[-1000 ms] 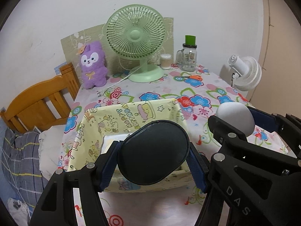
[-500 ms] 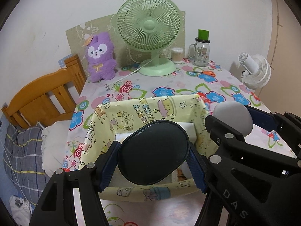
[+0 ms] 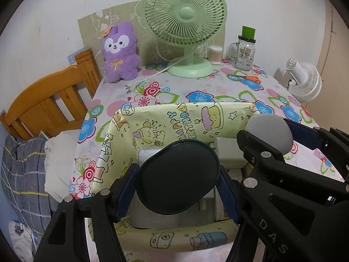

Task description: Organize rigid objects

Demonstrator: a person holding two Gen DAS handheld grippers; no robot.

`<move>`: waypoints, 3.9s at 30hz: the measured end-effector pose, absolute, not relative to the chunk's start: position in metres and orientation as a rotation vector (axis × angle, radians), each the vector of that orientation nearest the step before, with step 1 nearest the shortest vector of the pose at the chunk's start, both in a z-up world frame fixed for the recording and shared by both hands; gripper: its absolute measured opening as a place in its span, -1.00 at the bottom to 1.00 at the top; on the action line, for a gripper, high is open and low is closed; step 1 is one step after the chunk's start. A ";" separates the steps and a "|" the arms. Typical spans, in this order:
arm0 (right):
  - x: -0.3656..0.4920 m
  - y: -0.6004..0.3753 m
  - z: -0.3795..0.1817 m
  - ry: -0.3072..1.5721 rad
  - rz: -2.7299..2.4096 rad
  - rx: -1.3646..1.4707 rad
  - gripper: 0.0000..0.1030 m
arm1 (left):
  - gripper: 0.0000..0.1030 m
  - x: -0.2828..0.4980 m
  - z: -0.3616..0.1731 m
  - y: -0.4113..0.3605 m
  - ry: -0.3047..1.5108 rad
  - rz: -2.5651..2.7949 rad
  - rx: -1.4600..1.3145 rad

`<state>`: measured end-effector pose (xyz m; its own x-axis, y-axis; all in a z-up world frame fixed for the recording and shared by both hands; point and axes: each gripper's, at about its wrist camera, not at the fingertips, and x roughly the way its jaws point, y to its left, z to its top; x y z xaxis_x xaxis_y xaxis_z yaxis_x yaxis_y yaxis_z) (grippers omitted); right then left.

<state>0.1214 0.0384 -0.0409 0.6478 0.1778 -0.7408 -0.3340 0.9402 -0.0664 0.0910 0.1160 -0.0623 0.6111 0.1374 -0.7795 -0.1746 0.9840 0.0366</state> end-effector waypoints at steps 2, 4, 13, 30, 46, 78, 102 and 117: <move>0.125 0.042 -0.044 0.825 0.305 -0.209 0.14 | 0.39 0.093 -0.065 0.118 0.902 0.184 -0.051; 0.129 0.045 -0.049 0.837 0.311 -0.214 0.14 | 0.39 0.095 -0.068 0.122 0.913 0.195 -0.060; 0.138 0.057 -0.054 0.798 0.308 -0.266 0.14 | 0.40 0.103 -0.078 0.132 0.931 0.216 -0.087; 0.142 0.058 -0.057 0.842 0.374 -0.244 0.31 | 0.83 0.098 -0.073 0.125 0.918 0.165 -0.104; 0.110 0.025 -0.023 0.748 0.285 -0.239 0.76 | 0.86 0.077 -0.045 0.094 0.847 0.134 -0.059; 0.045 -0.057 0.019 0.644 0.215 -0.148 0.92 | 0.99 0.031 -0.008 0.025 0.688 0.132 0.026; -0.002 -0.138 0.035 0.595 0.099 -0.053 0.94 | 1.00 -0.004 0.007 -0.007 0.631 0.108 0.016; -0.019 -0.169 0.037 0.581 0.040 -0.003 0.99 | 1.00 -0.018 0.017 -0.010 0.593 0.082 0.021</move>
